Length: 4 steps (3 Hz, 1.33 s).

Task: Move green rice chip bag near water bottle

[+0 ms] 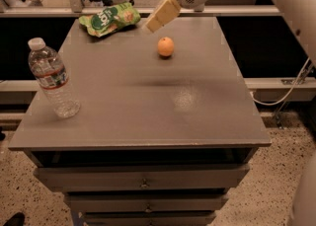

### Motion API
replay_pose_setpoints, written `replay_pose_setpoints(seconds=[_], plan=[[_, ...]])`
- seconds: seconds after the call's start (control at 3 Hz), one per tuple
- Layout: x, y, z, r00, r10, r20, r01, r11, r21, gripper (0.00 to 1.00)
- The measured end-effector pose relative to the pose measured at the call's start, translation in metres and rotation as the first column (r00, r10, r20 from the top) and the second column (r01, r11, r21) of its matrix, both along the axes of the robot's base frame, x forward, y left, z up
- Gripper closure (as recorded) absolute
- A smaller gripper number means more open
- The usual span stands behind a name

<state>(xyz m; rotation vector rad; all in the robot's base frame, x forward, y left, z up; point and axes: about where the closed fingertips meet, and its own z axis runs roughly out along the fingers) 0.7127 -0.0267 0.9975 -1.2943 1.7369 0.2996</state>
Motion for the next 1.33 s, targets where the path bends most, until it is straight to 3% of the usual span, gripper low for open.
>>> replay_pose_setpoints(seconds=[0.33, 0.67, 1.33], plan=[[0.053, 0.038, -0.018, 0.9996, -0.009, 0.028, 0.007, 0.996, 0.085, 0.0], [0.099, 0.079, -0.042, 0.9997, -0.012, 0.022, 0.009, 0.99, 0.142, 0.0], [0.155, 0.121, -0.091, 0.9988, -0.045, -0.02, 0.048, 0.982, 0.183, 0.0]])
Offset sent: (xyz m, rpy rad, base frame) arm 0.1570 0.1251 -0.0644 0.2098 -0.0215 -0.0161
